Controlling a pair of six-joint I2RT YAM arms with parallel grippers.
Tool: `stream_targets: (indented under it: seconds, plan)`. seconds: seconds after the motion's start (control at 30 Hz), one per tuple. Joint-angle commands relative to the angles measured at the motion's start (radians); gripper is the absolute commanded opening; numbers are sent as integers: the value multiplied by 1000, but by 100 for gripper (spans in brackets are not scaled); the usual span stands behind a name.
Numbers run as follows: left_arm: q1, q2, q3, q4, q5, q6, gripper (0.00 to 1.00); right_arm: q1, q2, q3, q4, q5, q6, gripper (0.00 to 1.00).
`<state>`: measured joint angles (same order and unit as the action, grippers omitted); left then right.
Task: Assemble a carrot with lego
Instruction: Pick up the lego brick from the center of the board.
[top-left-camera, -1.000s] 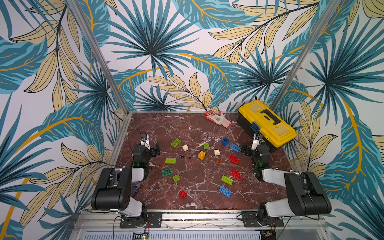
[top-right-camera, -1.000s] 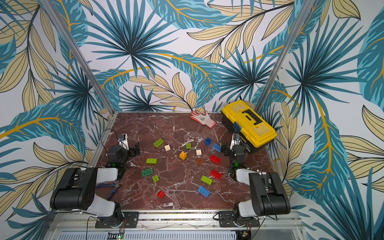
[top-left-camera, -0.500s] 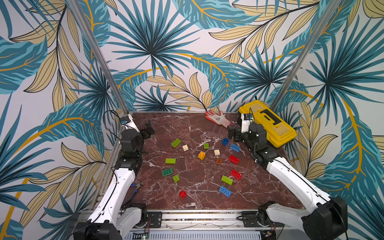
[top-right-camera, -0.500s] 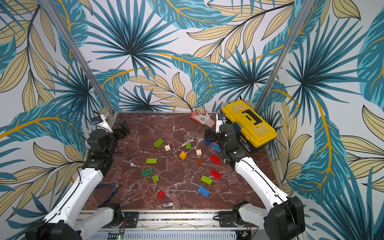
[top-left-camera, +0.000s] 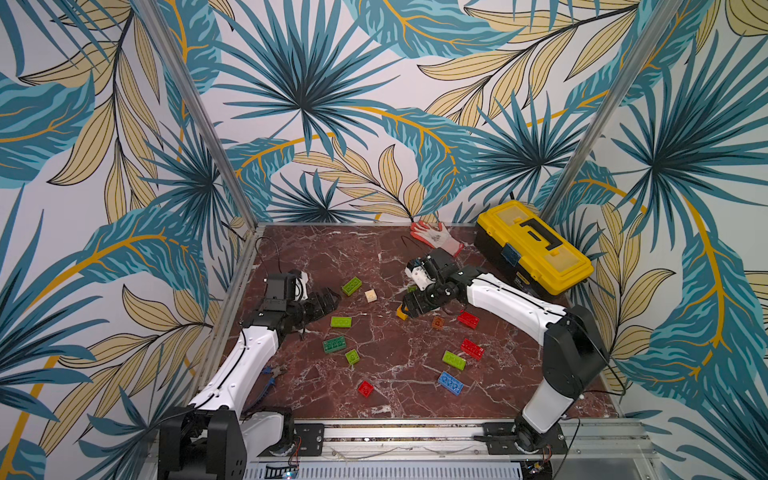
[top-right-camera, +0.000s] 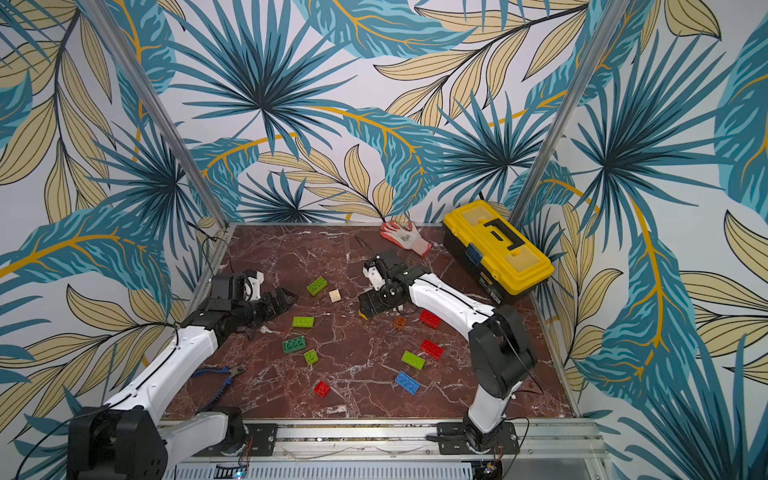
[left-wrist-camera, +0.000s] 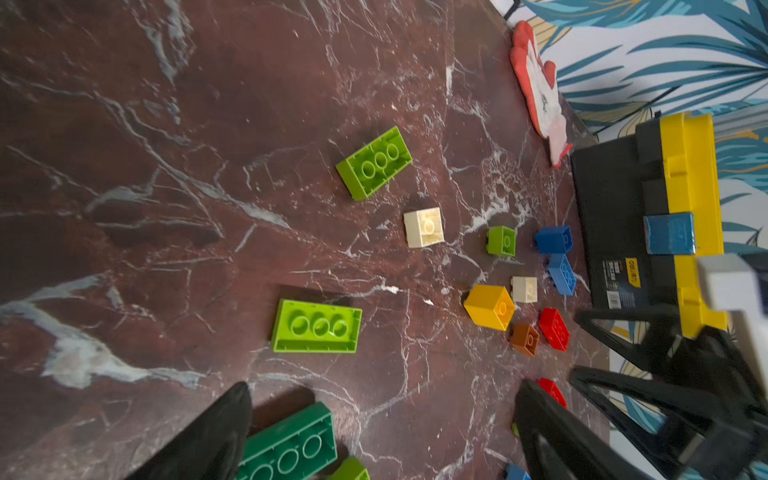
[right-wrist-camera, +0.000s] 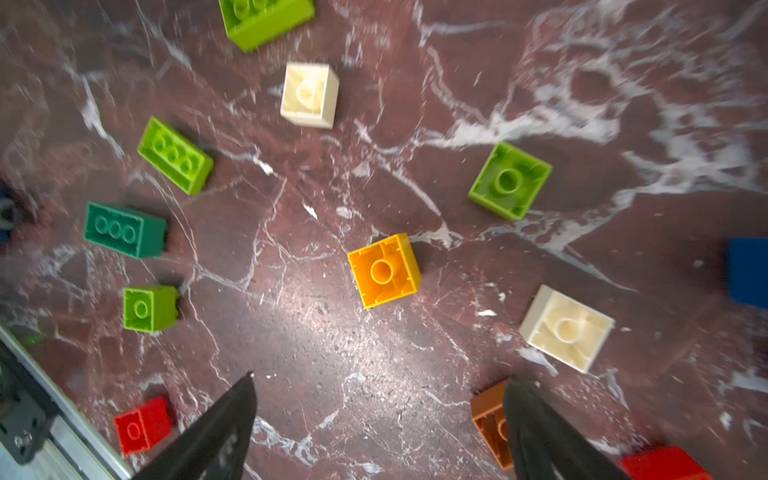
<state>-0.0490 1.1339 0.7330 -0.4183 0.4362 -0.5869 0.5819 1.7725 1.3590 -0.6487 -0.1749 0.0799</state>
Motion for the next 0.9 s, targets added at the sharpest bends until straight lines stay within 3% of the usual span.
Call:
stream_targets:
  seconds: [0.0,0.3,0.67,0.87]
  plan:
    - [-3,-29,19,-78,39,47,99,21,86,71,-134,-33,-79,85]
    - [2,0,31,-94,18,87,100,47,221,150,-102,74,-114,77]
    - [23,15,31,-93,20,95,99,47,296,223,-90,146,-163,75]
    - [34,16,29,-94,25,94,99,46,345,270,-107,121,-179,53]
